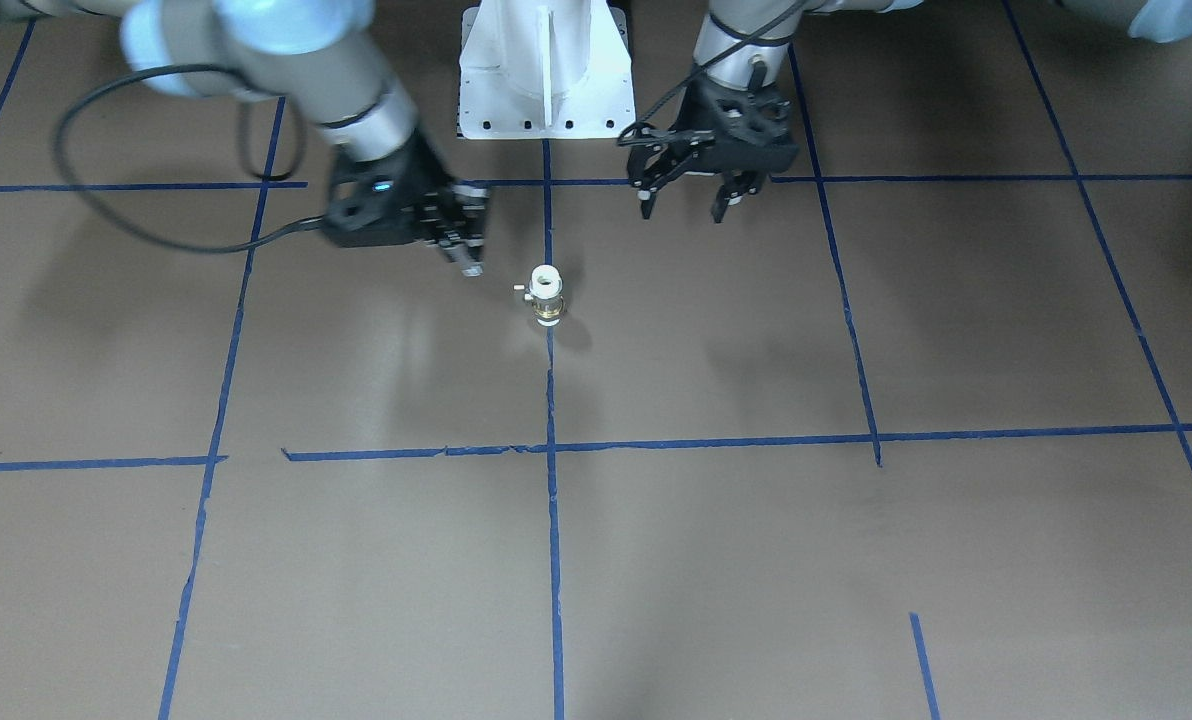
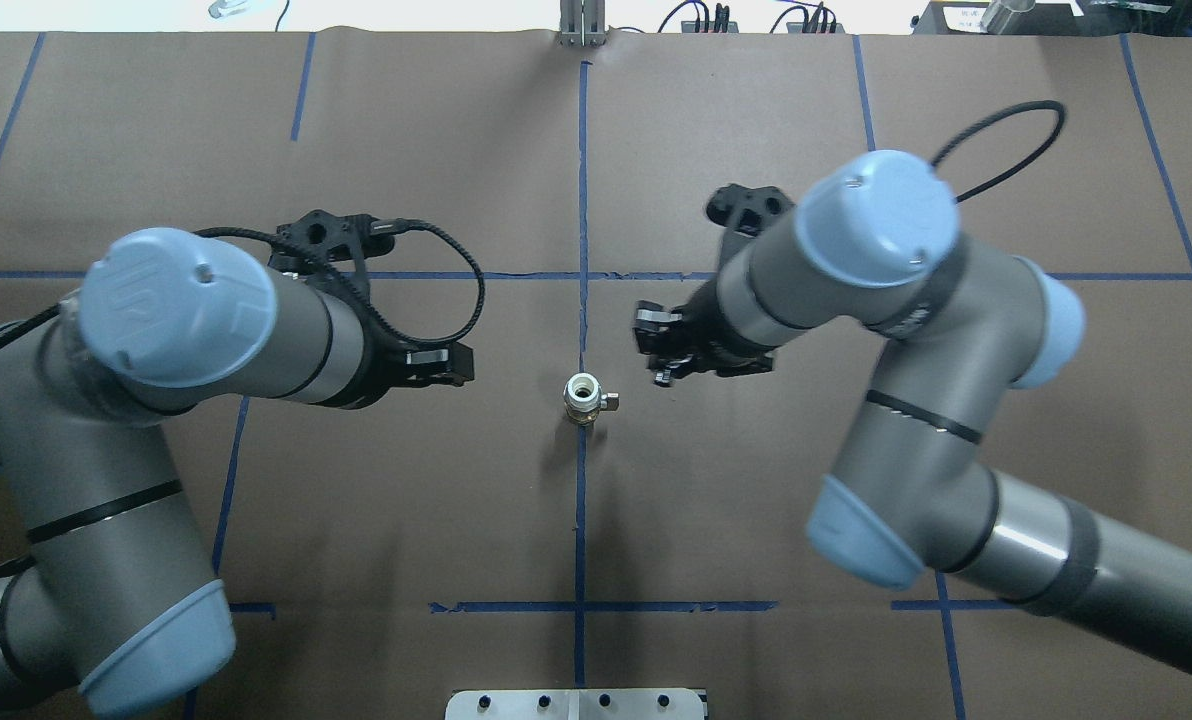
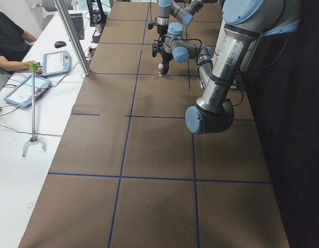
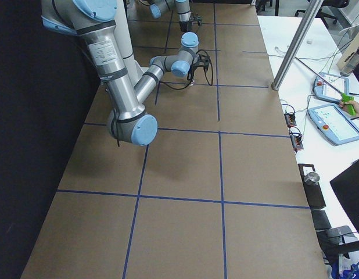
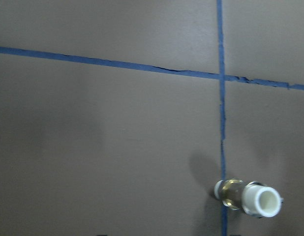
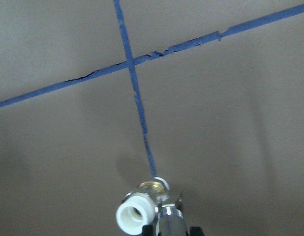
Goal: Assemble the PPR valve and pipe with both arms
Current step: 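Bring the chrome valve with the right gripper onto the white fitting, then press and twist the chrome valve into the white fitting with the right gripper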
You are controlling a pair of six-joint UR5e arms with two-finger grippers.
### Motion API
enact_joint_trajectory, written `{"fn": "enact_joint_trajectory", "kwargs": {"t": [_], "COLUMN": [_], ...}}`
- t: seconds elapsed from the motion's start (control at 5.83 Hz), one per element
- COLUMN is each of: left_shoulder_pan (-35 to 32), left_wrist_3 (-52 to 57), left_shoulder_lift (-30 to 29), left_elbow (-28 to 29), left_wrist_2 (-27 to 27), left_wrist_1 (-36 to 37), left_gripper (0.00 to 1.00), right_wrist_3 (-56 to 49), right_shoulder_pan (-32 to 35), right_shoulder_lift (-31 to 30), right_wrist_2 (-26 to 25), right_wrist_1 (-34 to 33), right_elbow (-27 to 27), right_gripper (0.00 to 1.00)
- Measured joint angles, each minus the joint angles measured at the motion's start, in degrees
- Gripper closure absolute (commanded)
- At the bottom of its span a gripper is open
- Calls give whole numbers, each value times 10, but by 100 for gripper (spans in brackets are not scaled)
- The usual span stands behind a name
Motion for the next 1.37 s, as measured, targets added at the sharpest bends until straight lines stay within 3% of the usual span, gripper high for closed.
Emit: {"fn": "enact_joint_trajectory", "kwargs": {"t": [0.34, 1.37], "left_shoulder_pan": [0, 3], "left_wrist_3": [5, 2], "left_shoulder_lift": [19, 16], "left_elbow": [-16, -17], "left_wrist_2": [0, 0], "left_wrist_1": [0, 0], "left_gripper": [12, 11], "right_wrist_3": [44, 48], "right_shoulder_pan": [-27, -40], "right_shoulder_lift": [41, 56], "right_wrist_2": [-36, -52], "right_wrist_1": [-16, -30], "right_elbow": [-37, -54], "right_gripper": [99, 99]}}
